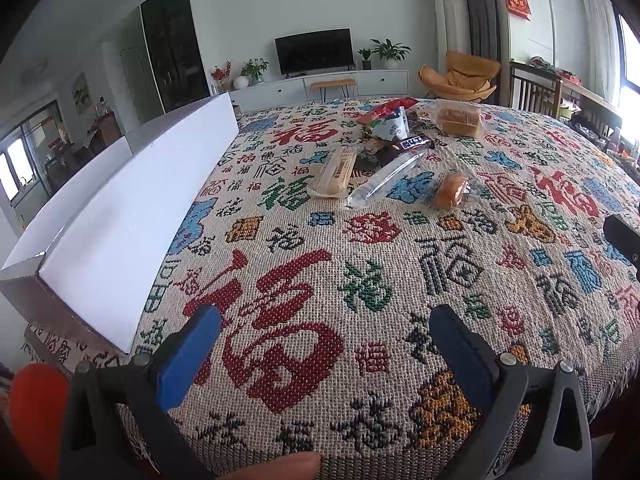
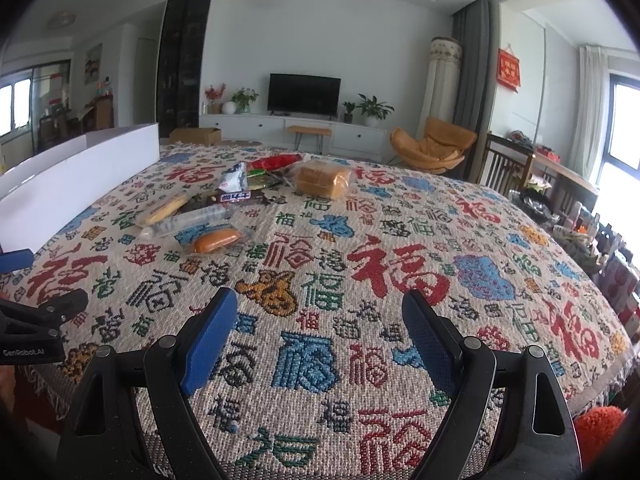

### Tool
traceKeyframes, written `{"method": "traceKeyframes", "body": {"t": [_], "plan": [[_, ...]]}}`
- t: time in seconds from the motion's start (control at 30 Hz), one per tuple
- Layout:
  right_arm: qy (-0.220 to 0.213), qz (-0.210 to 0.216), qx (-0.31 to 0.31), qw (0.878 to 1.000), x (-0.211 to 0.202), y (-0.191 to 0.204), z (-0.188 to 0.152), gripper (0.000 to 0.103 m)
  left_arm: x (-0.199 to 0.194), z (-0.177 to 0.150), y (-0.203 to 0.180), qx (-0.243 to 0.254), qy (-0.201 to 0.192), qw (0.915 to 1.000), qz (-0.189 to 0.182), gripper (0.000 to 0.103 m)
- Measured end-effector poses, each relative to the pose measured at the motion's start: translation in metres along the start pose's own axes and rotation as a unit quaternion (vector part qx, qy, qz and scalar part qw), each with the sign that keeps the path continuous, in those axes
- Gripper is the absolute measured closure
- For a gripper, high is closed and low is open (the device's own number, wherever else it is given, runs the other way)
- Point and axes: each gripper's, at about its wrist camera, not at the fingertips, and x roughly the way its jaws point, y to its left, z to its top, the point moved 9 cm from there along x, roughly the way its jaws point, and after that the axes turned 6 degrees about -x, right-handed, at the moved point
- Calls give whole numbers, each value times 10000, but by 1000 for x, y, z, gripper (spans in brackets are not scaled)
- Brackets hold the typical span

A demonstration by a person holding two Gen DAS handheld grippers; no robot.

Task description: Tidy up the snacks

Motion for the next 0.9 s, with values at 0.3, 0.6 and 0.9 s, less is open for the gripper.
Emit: {"method": "traceKeyframes", "body": {"t": [0.3,0.6,0.9], "plan": [[14,-19,-34,10000,2,0,0,16,5,-3,4,28,100,9999,122,0],[313,433,169,9984,7,5,-2,16,17,6,26,-49,150,9993,328,0],[2065,2223,796,9495,93,72,14,16,35,-2,49,-195,504,9978,392,0]]}}
